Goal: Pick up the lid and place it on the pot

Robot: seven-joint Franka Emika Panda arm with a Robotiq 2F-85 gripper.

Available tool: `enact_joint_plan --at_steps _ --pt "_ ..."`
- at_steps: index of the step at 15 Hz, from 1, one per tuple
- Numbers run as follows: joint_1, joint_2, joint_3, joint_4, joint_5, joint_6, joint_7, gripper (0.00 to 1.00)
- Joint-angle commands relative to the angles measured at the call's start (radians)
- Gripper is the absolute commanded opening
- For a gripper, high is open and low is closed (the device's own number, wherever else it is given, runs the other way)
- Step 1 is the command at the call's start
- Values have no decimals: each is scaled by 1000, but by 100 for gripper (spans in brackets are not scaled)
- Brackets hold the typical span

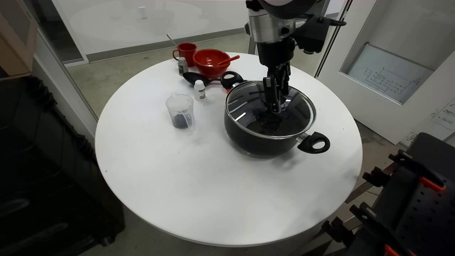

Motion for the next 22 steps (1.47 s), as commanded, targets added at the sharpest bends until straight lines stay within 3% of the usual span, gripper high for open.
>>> enact_joint_plan --at_steps 1,2,4,13,17,18,19,21,22 --pt "0 -7 0 -12 10 6 6 84" --pt "0 -9 0 -16 9 10 5 75" --pt "0 -12 0 -20 8 15 5 68" --pt "-16 -41 2 -24 36 37 5 0" --pt "-7 -41 -15 -26 7 57 35 0" --pt "-8 -41 -16 -24 10 51 37 26" --pt "-9 -42 -16 -22 12 43 35 27" --pt "-11 -44 -11 -18 22 27 26 40" --pt "-10 -52 -10 -27 22 30 27 18"
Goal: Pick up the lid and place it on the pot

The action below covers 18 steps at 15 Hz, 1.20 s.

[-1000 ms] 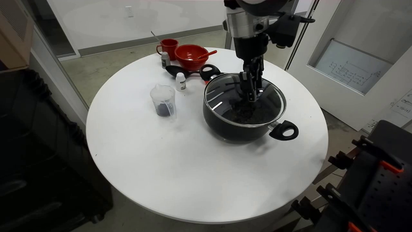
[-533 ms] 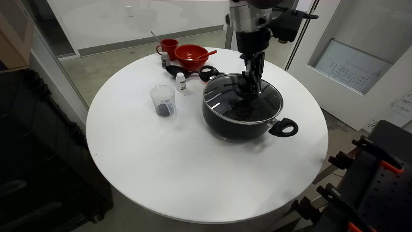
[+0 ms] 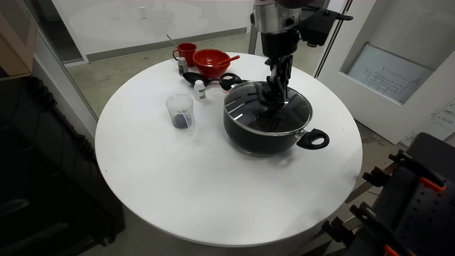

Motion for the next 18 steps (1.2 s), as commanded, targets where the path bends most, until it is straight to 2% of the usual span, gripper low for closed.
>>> enact_joint_plan --at_steps 1,2,3,5,9,13,14,18 --pt "6 -20 2 -17 12 3 12 10" --pt "7 -22 2 -22 10 8 13 6" --pt "8 -23 2 -24 11 7 14 41" --pt "8 -26 4 -27 13 9 13 40" --pt "11 -59 7 -34 4 -41 -5 67" --pt "1 -111 12 -66 13 20 -25 97" --pt "-2 -116 12 -69 16 38 -28 100" --pt "-3 -113 9 -82 15 128 -21 100"
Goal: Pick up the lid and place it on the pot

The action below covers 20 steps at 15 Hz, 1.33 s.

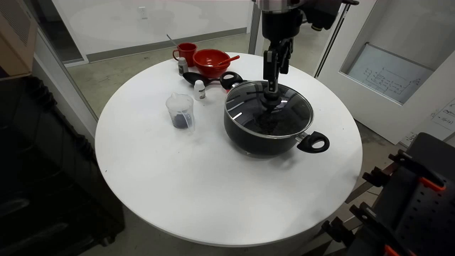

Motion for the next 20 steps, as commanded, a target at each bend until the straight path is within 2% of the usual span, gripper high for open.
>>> enact_joint_plan --at_steps 1,5,9,10,12,18,20 --pt "-4 -7 1 -31 14 80 -16 100" --pt "0 21 -2 -36 2 155 -8 100" --pt "4 44 -8 -25 -1 160 6 99" --pt "3 48 -8 -21 2 151 5 75" --pt "3 52 -11 -21 0 156 8 71" --pt "1 48 -10 -31 2 176 0 24" --pt "3 48 -12 -32 -1 179 3 24"
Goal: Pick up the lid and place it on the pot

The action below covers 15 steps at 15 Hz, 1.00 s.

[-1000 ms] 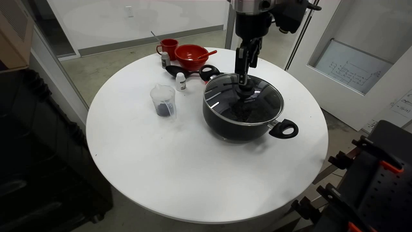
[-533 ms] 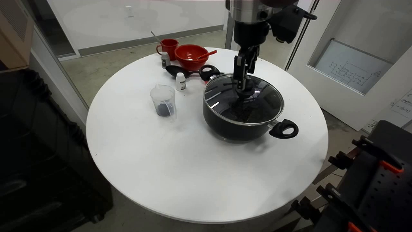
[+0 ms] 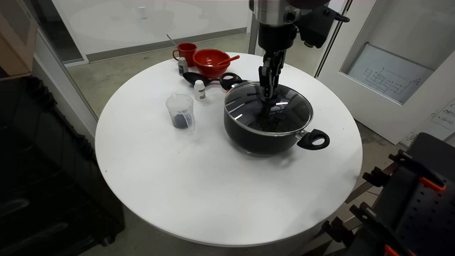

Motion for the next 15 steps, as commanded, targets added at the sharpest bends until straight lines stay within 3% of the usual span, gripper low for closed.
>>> enact_joint_plan --at_steps 1,7,15 --pt "4 0 -6 -10 -5 30 5 24" --pt "16 0 -27 -20 -48 75 32 24" --pt "53 18 -76 -57 -187 148 95 24"
